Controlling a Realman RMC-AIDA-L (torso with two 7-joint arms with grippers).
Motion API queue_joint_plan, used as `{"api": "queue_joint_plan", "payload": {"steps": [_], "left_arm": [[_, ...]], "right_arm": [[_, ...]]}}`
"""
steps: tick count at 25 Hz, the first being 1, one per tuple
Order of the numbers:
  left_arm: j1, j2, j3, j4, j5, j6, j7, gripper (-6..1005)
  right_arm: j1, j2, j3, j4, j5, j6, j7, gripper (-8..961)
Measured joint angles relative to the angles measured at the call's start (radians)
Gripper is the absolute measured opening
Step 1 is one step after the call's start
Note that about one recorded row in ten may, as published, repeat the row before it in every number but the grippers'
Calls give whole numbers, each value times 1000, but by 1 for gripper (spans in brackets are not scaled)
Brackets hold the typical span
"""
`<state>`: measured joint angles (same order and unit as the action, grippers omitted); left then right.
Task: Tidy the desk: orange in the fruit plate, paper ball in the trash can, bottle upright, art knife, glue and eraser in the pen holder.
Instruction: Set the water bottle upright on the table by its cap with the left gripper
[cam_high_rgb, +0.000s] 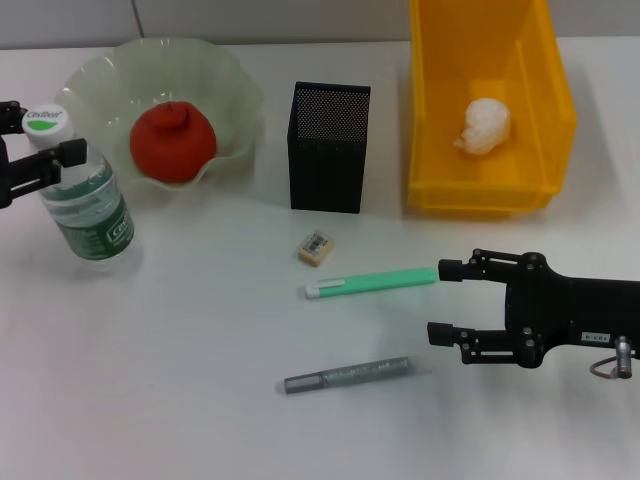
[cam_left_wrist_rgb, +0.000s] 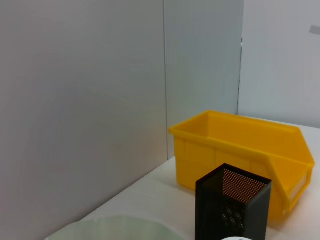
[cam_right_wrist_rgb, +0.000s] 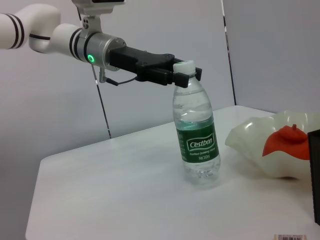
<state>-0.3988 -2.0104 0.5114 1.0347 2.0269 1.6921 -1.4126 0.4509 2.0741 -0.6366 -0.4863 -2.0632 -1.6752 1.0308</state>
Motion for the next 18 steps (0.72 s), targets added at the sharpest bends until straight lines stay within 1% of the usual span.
{"api": "queue_joint_plan", "payload": {"steps": [9, 11, 18], "left_arm": [[1, -4, 0, -5, -1, -17, 11, 444], [-1, -8, 1, -10, -3, -26, 23, 444], [-8, -8, 1, -12, -7, -25, 16, 445]], "right_arm": [[2, 0, -1, 1, 0, 0, 0, 774], [5, 0, -1, 2, 2, 0, 0, 773], [11, 0, 1, 4, 3, 1, 2, 773]]}}
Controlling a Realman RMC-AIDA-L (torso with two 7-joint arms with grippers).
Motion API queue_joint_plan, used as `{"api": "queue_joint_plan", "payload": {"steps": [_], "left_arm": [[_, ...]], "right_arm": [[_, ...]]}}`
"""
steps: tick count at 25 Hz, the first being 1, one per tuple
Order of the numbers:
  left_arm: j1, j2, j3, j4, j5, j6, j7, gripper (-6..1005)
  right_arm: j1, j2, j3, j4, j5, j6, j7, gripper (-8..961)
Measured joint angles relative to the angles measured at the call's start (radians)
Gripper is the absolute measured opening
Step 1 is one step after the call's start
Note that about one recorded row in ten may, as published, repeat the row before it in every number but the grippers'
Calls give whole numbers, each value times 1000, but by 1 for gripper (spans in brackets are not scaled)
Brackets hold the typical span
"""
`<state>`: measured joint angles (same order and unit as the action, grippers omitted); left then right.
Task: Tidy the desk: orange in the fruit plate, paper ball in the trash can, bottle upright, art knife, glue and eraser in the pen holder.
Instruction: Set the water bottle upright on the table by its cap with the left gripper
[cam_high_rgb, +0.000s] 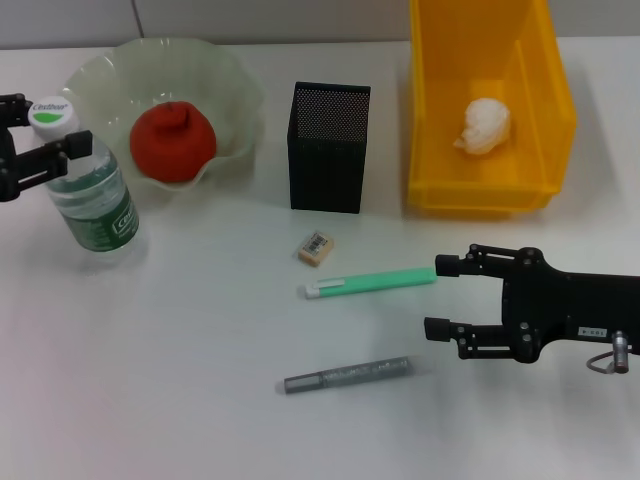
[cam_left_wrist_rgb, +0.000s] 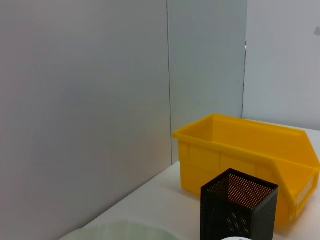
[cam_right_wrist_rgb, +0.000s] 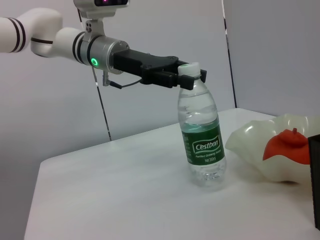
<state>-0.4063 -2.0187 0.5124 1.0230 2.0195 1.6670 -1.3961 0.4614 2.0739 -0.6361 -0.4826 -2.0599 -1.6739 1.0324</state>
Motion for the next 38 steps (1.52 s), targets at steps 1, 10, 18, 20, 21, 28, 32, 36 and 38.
{"api": "queue_joint_plan", "payload": {"steps": [1, 10, 18, 20, 21, 28, 32, 36, 38], "left_arm": [[0, 0, 0, 0, 0, 0, 0, 445], [-3, 3, 0, -7, 0, -1, -4, 445], [-3, 6, 0, -8, -1, -1, -6, 445], [-3, 6, 0, -8, -3, -1, -6, 445], [-3, 6, 0, -8, -3, -1, -5, 445], [-3, 6, 0, -8, -3, -1, -1, 444], [-2, 6, 0, -8, -4, -1, 4, 446], [-2, 6, 0, -9, -4, -3, 5, 448], [-2, 8, 0, -14, -4, -7, 5, 449]], "right_arm": [[1, 0, 0, -1, 0, 0, 0, 773], [1, -5, -1, -1, 1, 0, 0, 773], [0, -2, -1, 1, 1, 0, 0, 773], [0, -2, -1, 1, 1, 0, 0, 773], [0, -2, 0, 2, 1, -1, 0, 773], [0, 0, 0, 3, 1, -1, 0, 773], [0, 1, 4, 4, 2, -1, 0, 773], [1, 1, 5, 5, 2, -1, 0, 773], [2, 2, 7, 5, 2, -1, 0, 773]]}}
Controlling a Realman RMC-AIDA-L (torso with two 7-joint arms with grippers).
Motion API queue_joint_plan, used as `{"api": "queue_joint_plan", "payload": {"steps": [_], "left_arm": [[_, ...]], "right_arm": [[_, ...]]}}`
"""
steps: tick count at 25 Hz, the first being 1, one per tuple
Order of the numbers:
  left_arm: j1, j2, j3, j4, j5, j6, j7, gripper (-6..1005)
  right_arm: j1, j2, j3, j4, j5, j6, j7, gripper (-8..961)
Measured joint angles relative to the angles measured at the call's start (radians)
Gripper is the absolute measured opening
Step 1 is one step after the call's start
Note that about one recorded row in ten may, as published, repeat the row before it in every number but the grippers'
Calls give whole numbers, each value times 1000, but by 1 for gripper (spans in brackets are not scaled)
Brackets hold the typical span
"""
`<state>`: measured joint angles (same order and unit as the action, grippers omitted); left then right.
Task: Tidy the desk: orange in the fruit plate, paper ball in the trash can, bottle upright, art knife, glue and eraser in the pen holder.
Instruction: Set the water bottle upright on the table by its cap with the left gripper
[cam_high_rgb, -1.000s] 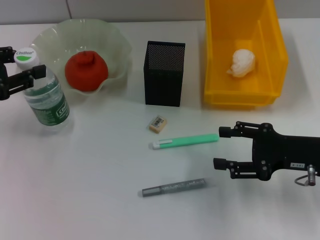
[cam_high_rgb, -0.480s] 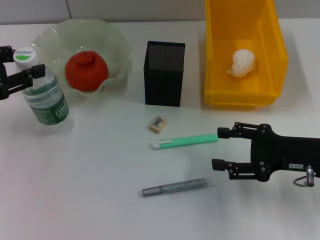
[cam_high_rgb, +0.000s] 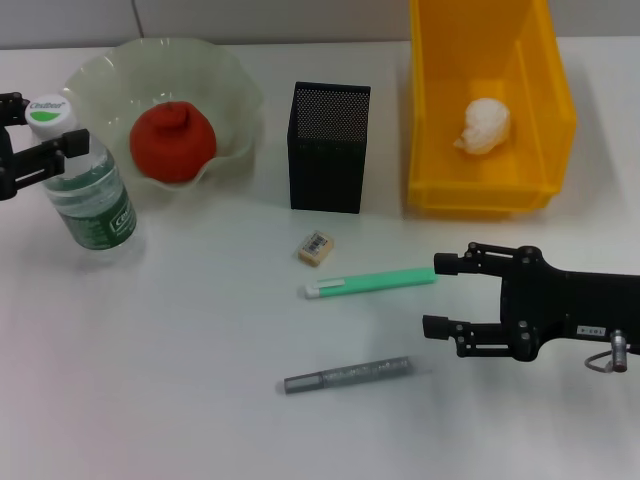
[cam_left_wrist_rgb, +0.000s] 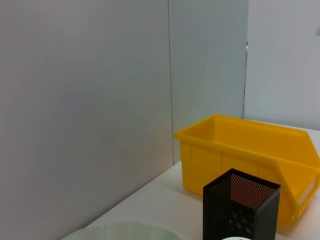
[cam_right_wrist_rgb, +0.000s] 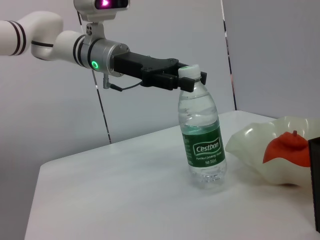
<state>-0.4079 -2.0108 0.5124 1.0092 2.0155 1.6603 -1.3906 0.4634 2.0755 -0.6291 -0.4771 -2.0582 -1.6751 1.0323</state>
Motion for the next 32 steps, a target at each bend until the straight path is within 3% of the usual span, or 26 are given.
{"api": "queue_joint_plan", "payload": {"steps": [14, 32], "left_arm": [[10, 17, -55, -61, -11, -29, 1, 456], [2, 13, -58, -101, -11, -61, 27, 465]], "right_arm": [[0, 0, 2, 0, 1, 0, 3, 772], [0, -1, -4, -6, 1, 0, 9, 772]]}}
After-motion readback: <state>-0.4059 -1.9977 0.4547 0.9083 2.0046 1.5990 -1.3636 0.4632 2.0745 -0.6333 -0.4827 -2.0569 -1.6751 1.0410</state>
